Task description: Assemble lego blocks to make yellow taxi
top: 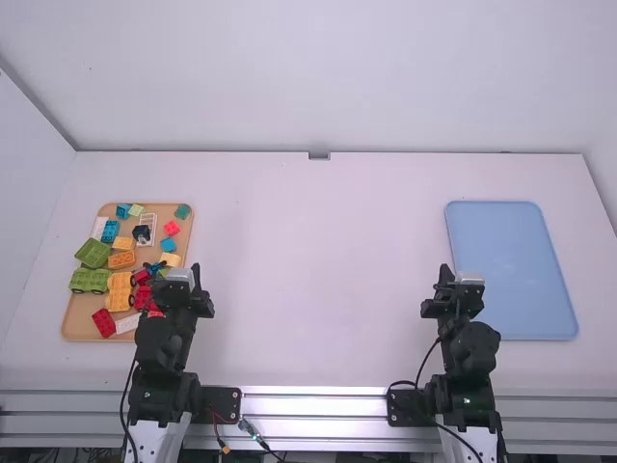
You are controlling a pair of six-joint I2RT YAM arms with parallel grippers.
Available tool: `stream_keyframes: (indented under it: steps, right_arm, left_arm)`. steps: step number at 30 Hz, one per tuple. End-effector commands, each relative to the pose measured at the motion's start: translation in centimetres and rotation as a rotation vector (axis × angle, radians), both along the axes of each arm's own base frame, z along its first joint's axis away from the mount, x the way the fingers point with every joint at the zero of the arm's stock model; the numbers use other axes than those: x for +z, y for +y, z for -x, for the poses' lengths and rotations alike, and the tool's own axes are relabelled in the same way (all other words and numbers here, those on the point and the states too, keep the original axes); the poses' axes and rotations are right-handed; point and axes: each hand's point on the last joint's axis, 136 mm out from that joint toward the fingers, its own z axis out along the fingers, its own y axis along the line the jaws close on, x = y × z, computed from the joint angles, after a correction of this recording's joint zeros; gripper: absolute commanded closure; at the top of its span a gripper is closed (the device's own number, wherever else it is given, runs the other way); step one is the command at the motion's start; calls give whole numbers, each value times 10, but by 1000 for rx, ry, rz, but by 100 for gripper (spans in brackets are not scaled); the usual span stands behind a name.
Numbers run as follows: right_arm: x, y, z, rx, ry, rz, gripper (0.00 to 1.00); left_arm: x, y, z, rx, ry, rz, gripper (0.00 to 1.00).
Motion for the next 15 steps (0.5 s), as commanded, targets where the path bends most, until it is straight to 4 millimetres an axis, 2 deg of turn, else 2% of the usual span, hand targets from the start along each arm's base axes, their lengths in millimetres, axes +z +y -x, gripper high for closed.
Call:
stream_keyframes:
  steps: [1,15]
  right_arm:
    - [0,0,0,2,0,1,100]
    - [14,2,-2,13,10,-1,92]
  left_arm:
    - [0,0,0,0,0,0,100]
    - [13,3,0,15,33,-12,92]
